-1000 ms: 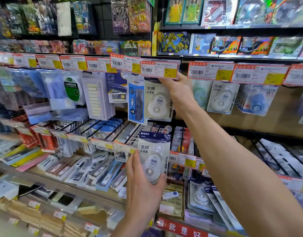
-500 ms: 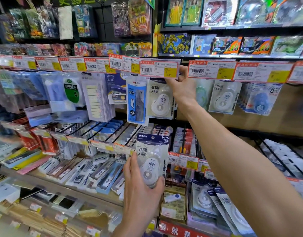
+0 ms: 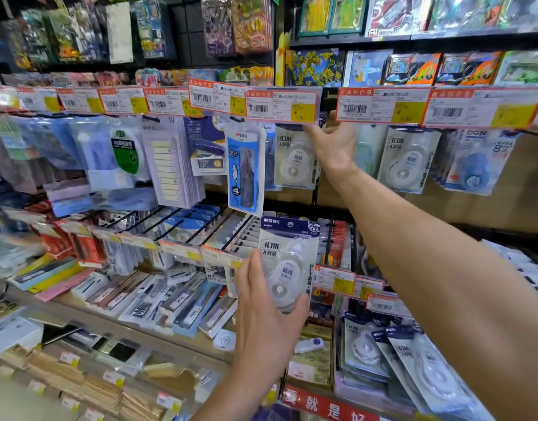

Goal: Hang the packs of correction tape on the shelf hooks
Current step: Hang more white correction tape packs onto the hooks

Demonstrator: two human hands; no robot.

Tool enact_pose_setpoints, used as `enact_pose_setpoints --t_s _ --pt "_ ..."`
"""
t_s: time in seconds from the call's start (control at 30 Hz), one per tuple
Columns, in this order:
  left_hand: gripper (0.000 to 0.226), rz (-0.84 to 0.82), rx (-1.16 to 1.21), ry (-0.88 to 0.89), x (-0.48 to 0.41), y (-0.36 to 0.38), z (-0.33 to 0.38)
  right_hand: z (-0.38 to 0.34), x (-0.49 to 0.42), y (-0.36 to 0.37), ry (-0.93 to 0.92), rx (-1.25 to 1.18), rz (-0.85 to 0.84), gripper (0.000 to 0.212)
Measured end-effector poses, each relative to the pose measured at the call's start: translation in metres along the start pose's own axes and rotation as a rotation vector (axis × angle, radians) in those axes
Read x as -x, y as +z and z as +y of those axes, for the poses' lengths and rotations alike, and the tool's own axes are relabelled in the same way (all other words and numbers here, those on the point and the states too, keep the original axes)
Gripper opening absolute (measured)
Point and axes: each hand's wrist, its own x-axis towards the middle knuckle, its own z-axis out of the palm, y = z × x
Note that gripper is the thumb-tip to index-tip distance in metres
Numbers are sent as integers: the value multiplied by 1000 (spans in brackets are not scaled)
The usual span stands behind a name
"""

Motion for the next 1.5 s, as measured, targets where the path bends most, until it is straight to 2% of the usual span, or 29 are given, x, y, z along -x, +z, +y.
enact_pose_setpoints --t_s 0.03,0.13,0.2,0.3,0.37,0.5,0.63,0.73,0.8,0.9,1.0,1.13,1.17,1.3,1.5 --pt "104 -6 -1 1 -1 2 2 3 7 -5 -8 18 -2 32" --pt "106 -21 -4 -7 -1 6 7 14 40 -25 -9 31 -55 34" --pt "106 -19 -10 3 0 8 11 21 70 -44 91 -101 -229 25" --pt "104 7 -20 31 -1 12 16 32 107 -68 208 -215 -569 26" --pt "104 24 -29 39 -4 15 20 36 121 -78 242 -255 -645 17" --pt "104 38 -38 52 -11 20 24 41 129 -83 261 -327 -610 3" --pt "104 40 -30 80 -15 24 24 41 124 -81 267 -349 -532 9" --pt "104 -28 -34 22 -17 25 19 37 110 -79 202 -349 -437 11" --pt "99 -99 -124 17 -18 25 10 25 98 -76 131 -328 -395 7" --pt "81 -154 -378 169 -21 25 -4 4 79 -65 57 -319 -354 10" --pt "73 -200 -531 206 -26 25 -9 -19 67 -55 27 -365 -339 4" --pt "72 -224 -635 226 -29 23 -11 -35 56 -43 53 -268 -326 38" --pt "71 -224 -636 224 -28 22 -10 -38 55 -40 51 -260 -341 39" --pt "71 -212 -633 226 -27 22 -10 -36 50 -28 -58 -385 -322 16" --pt "72 -187 -618 241 -26 24 -14 -27 51 -19 -114 -453 -311 7"
